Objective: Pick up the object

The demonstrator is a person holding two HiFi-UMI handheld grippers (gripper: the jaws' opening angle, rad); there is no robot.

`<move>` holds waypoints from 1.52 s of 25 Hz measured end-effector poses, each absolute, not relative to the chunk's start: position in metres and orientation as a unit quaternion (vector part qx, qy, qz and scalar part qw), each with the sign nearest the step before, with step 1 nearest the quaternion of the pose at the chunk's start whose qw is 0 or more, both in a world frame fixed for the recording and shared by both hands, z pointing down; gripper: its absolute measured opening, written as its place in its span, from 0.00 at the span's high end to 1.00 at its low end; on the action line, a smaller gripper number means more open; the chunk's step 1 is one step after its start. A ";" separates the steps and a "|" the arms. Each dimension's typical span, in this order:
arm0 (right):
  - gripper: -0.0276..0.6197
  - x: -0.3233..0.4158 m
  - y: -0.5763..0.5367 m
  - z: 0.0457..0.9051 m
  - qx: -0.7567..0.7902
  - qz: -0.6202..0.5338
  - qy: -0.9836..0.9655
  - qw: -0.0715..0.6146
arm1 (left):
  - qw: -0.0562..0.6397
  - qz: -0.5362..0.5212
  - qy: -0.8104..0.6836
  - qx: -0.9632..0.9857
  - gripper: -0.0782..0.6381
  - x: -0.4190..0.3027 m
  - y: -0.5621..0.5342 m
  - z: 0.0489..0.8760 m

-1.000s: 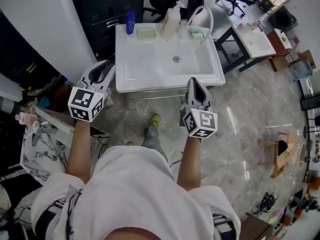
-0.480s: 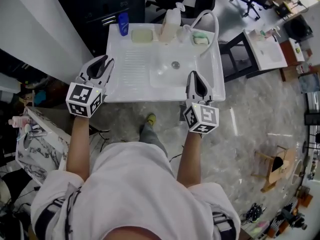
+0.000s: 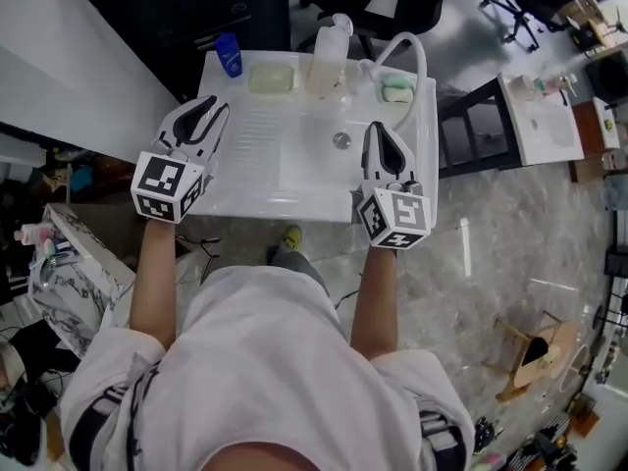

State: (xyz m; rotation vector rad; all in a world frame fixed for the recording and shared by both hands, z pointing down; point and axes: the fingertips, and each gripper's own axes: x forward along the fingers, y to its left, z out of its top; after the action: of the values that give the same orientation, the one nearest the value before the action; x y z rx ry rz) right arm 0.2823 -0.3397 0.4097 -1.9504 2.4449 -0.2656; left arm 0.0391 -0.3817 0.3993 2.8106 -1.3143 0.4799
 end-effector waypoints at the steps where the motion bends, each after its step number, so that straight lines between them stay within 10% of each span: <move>1: 0.95 0.283 -0.345 0.412 -0.618 -0.087 0.782 0.003 | -0.005 0.159 -0.419 0.894 0.77 0.042 -0.385 0.400; 38: 0.95 0.246 -0.454 0.470 -0.638 -0.115 0.761 -0.029 | -0.041 0.307 -0.274 0.910 0.77 0.071 -0.516 0.529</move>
State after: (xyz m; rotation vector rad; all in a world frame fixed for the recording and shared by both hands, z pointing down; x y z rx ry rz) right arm 0.2460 -0.4545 0.4698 -2.0425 2.4356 -0.3670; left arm 0.0709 -0.5162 0.5286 2.9371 -0.8856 0.9905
